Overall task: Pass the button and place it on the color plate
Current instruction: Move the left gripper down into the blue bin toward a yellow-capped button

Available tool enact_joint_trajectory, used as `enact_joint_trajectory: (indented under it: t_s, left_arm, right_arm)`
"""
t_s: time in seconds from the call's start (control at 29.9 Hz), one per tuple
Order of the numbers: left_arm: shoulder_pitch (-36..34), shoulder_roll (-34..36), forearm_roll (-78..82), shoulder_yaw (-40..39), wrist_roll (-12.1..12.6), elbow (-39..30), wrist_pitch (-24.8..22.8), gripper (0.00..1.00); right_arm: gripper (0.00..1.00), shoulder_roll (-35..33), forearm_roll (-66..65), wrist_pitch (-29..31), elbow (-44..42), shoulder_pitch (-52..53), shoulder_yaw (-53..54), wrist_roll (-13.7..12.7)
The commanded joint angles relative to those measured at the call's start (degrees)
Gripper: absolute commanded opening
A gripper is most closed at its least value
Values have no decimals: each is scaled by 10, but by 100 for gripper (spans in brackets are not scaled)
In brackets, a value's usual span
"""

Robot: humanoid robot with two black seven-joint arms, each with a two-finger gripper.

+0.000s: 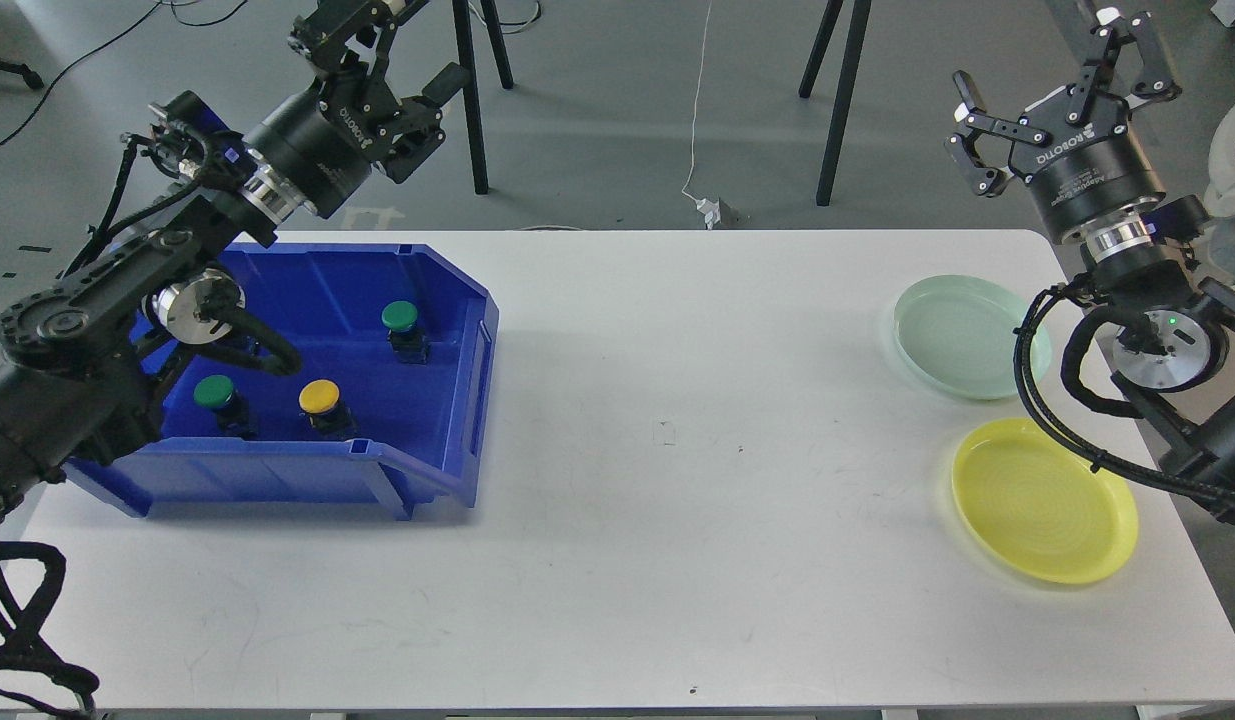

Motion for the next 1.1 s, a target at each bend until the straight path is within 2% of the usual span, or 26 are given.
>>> enact_joint_trajectory:
  t_s: [0.0, 0.13, 0.27, 0.37, 0.53, 0.67, 0.77, 0.87, 1.0, 1.07]
  left_arm:
    - [8, 6, -12, -6, 0, 4, 0, 86]
    - [9, 38, -16, -7, 0, 6, 0, 86]
    - [14, 12, -40, -10, 0, 33, 0, 86]
    - [44, 26, -45, -43, 0, -51, 0, 86]
    - [130, 32, -44, -159, 0, -184, 0, 86]
    - [143, 55, -34, -152, 0, -277, 0, 86]
    - [129, 110, 15, -78, 0, -326, 79, 86]
    - [78, 198, 112, 16, 0, -369, 123, 86]
    - [-47, 317, 151, 189, 0, -381, 133, 86]
    - [-118, 355, 158, 277, 0, -380, 131, 86]
  right_arm:
    - [99, 5, 0, 0, 0, -1, 2, 0]
    - [99, 9, 0, 0, 1, -1, 2, 0]
    - [99, 9, -2, 0, -1, 2, 3, 0]
    - [99, 10, -2, 0, 0, 6, 3, 0]
    - [99, 14, -2, 0, 0, 7, 4, 0]
    - [99, 13, 0, 0, 1, 4, 4, 0]
    - [99, 13, 0, 0, 1, 3, 5, 0]
    - [99, 13, 0, 0, 0, 3, 4, 0]
    - [99, 12, 0, 0, 0, -1, 5, 0]
    - [99, 12, 0, 0, 0, -2, 5, 0]
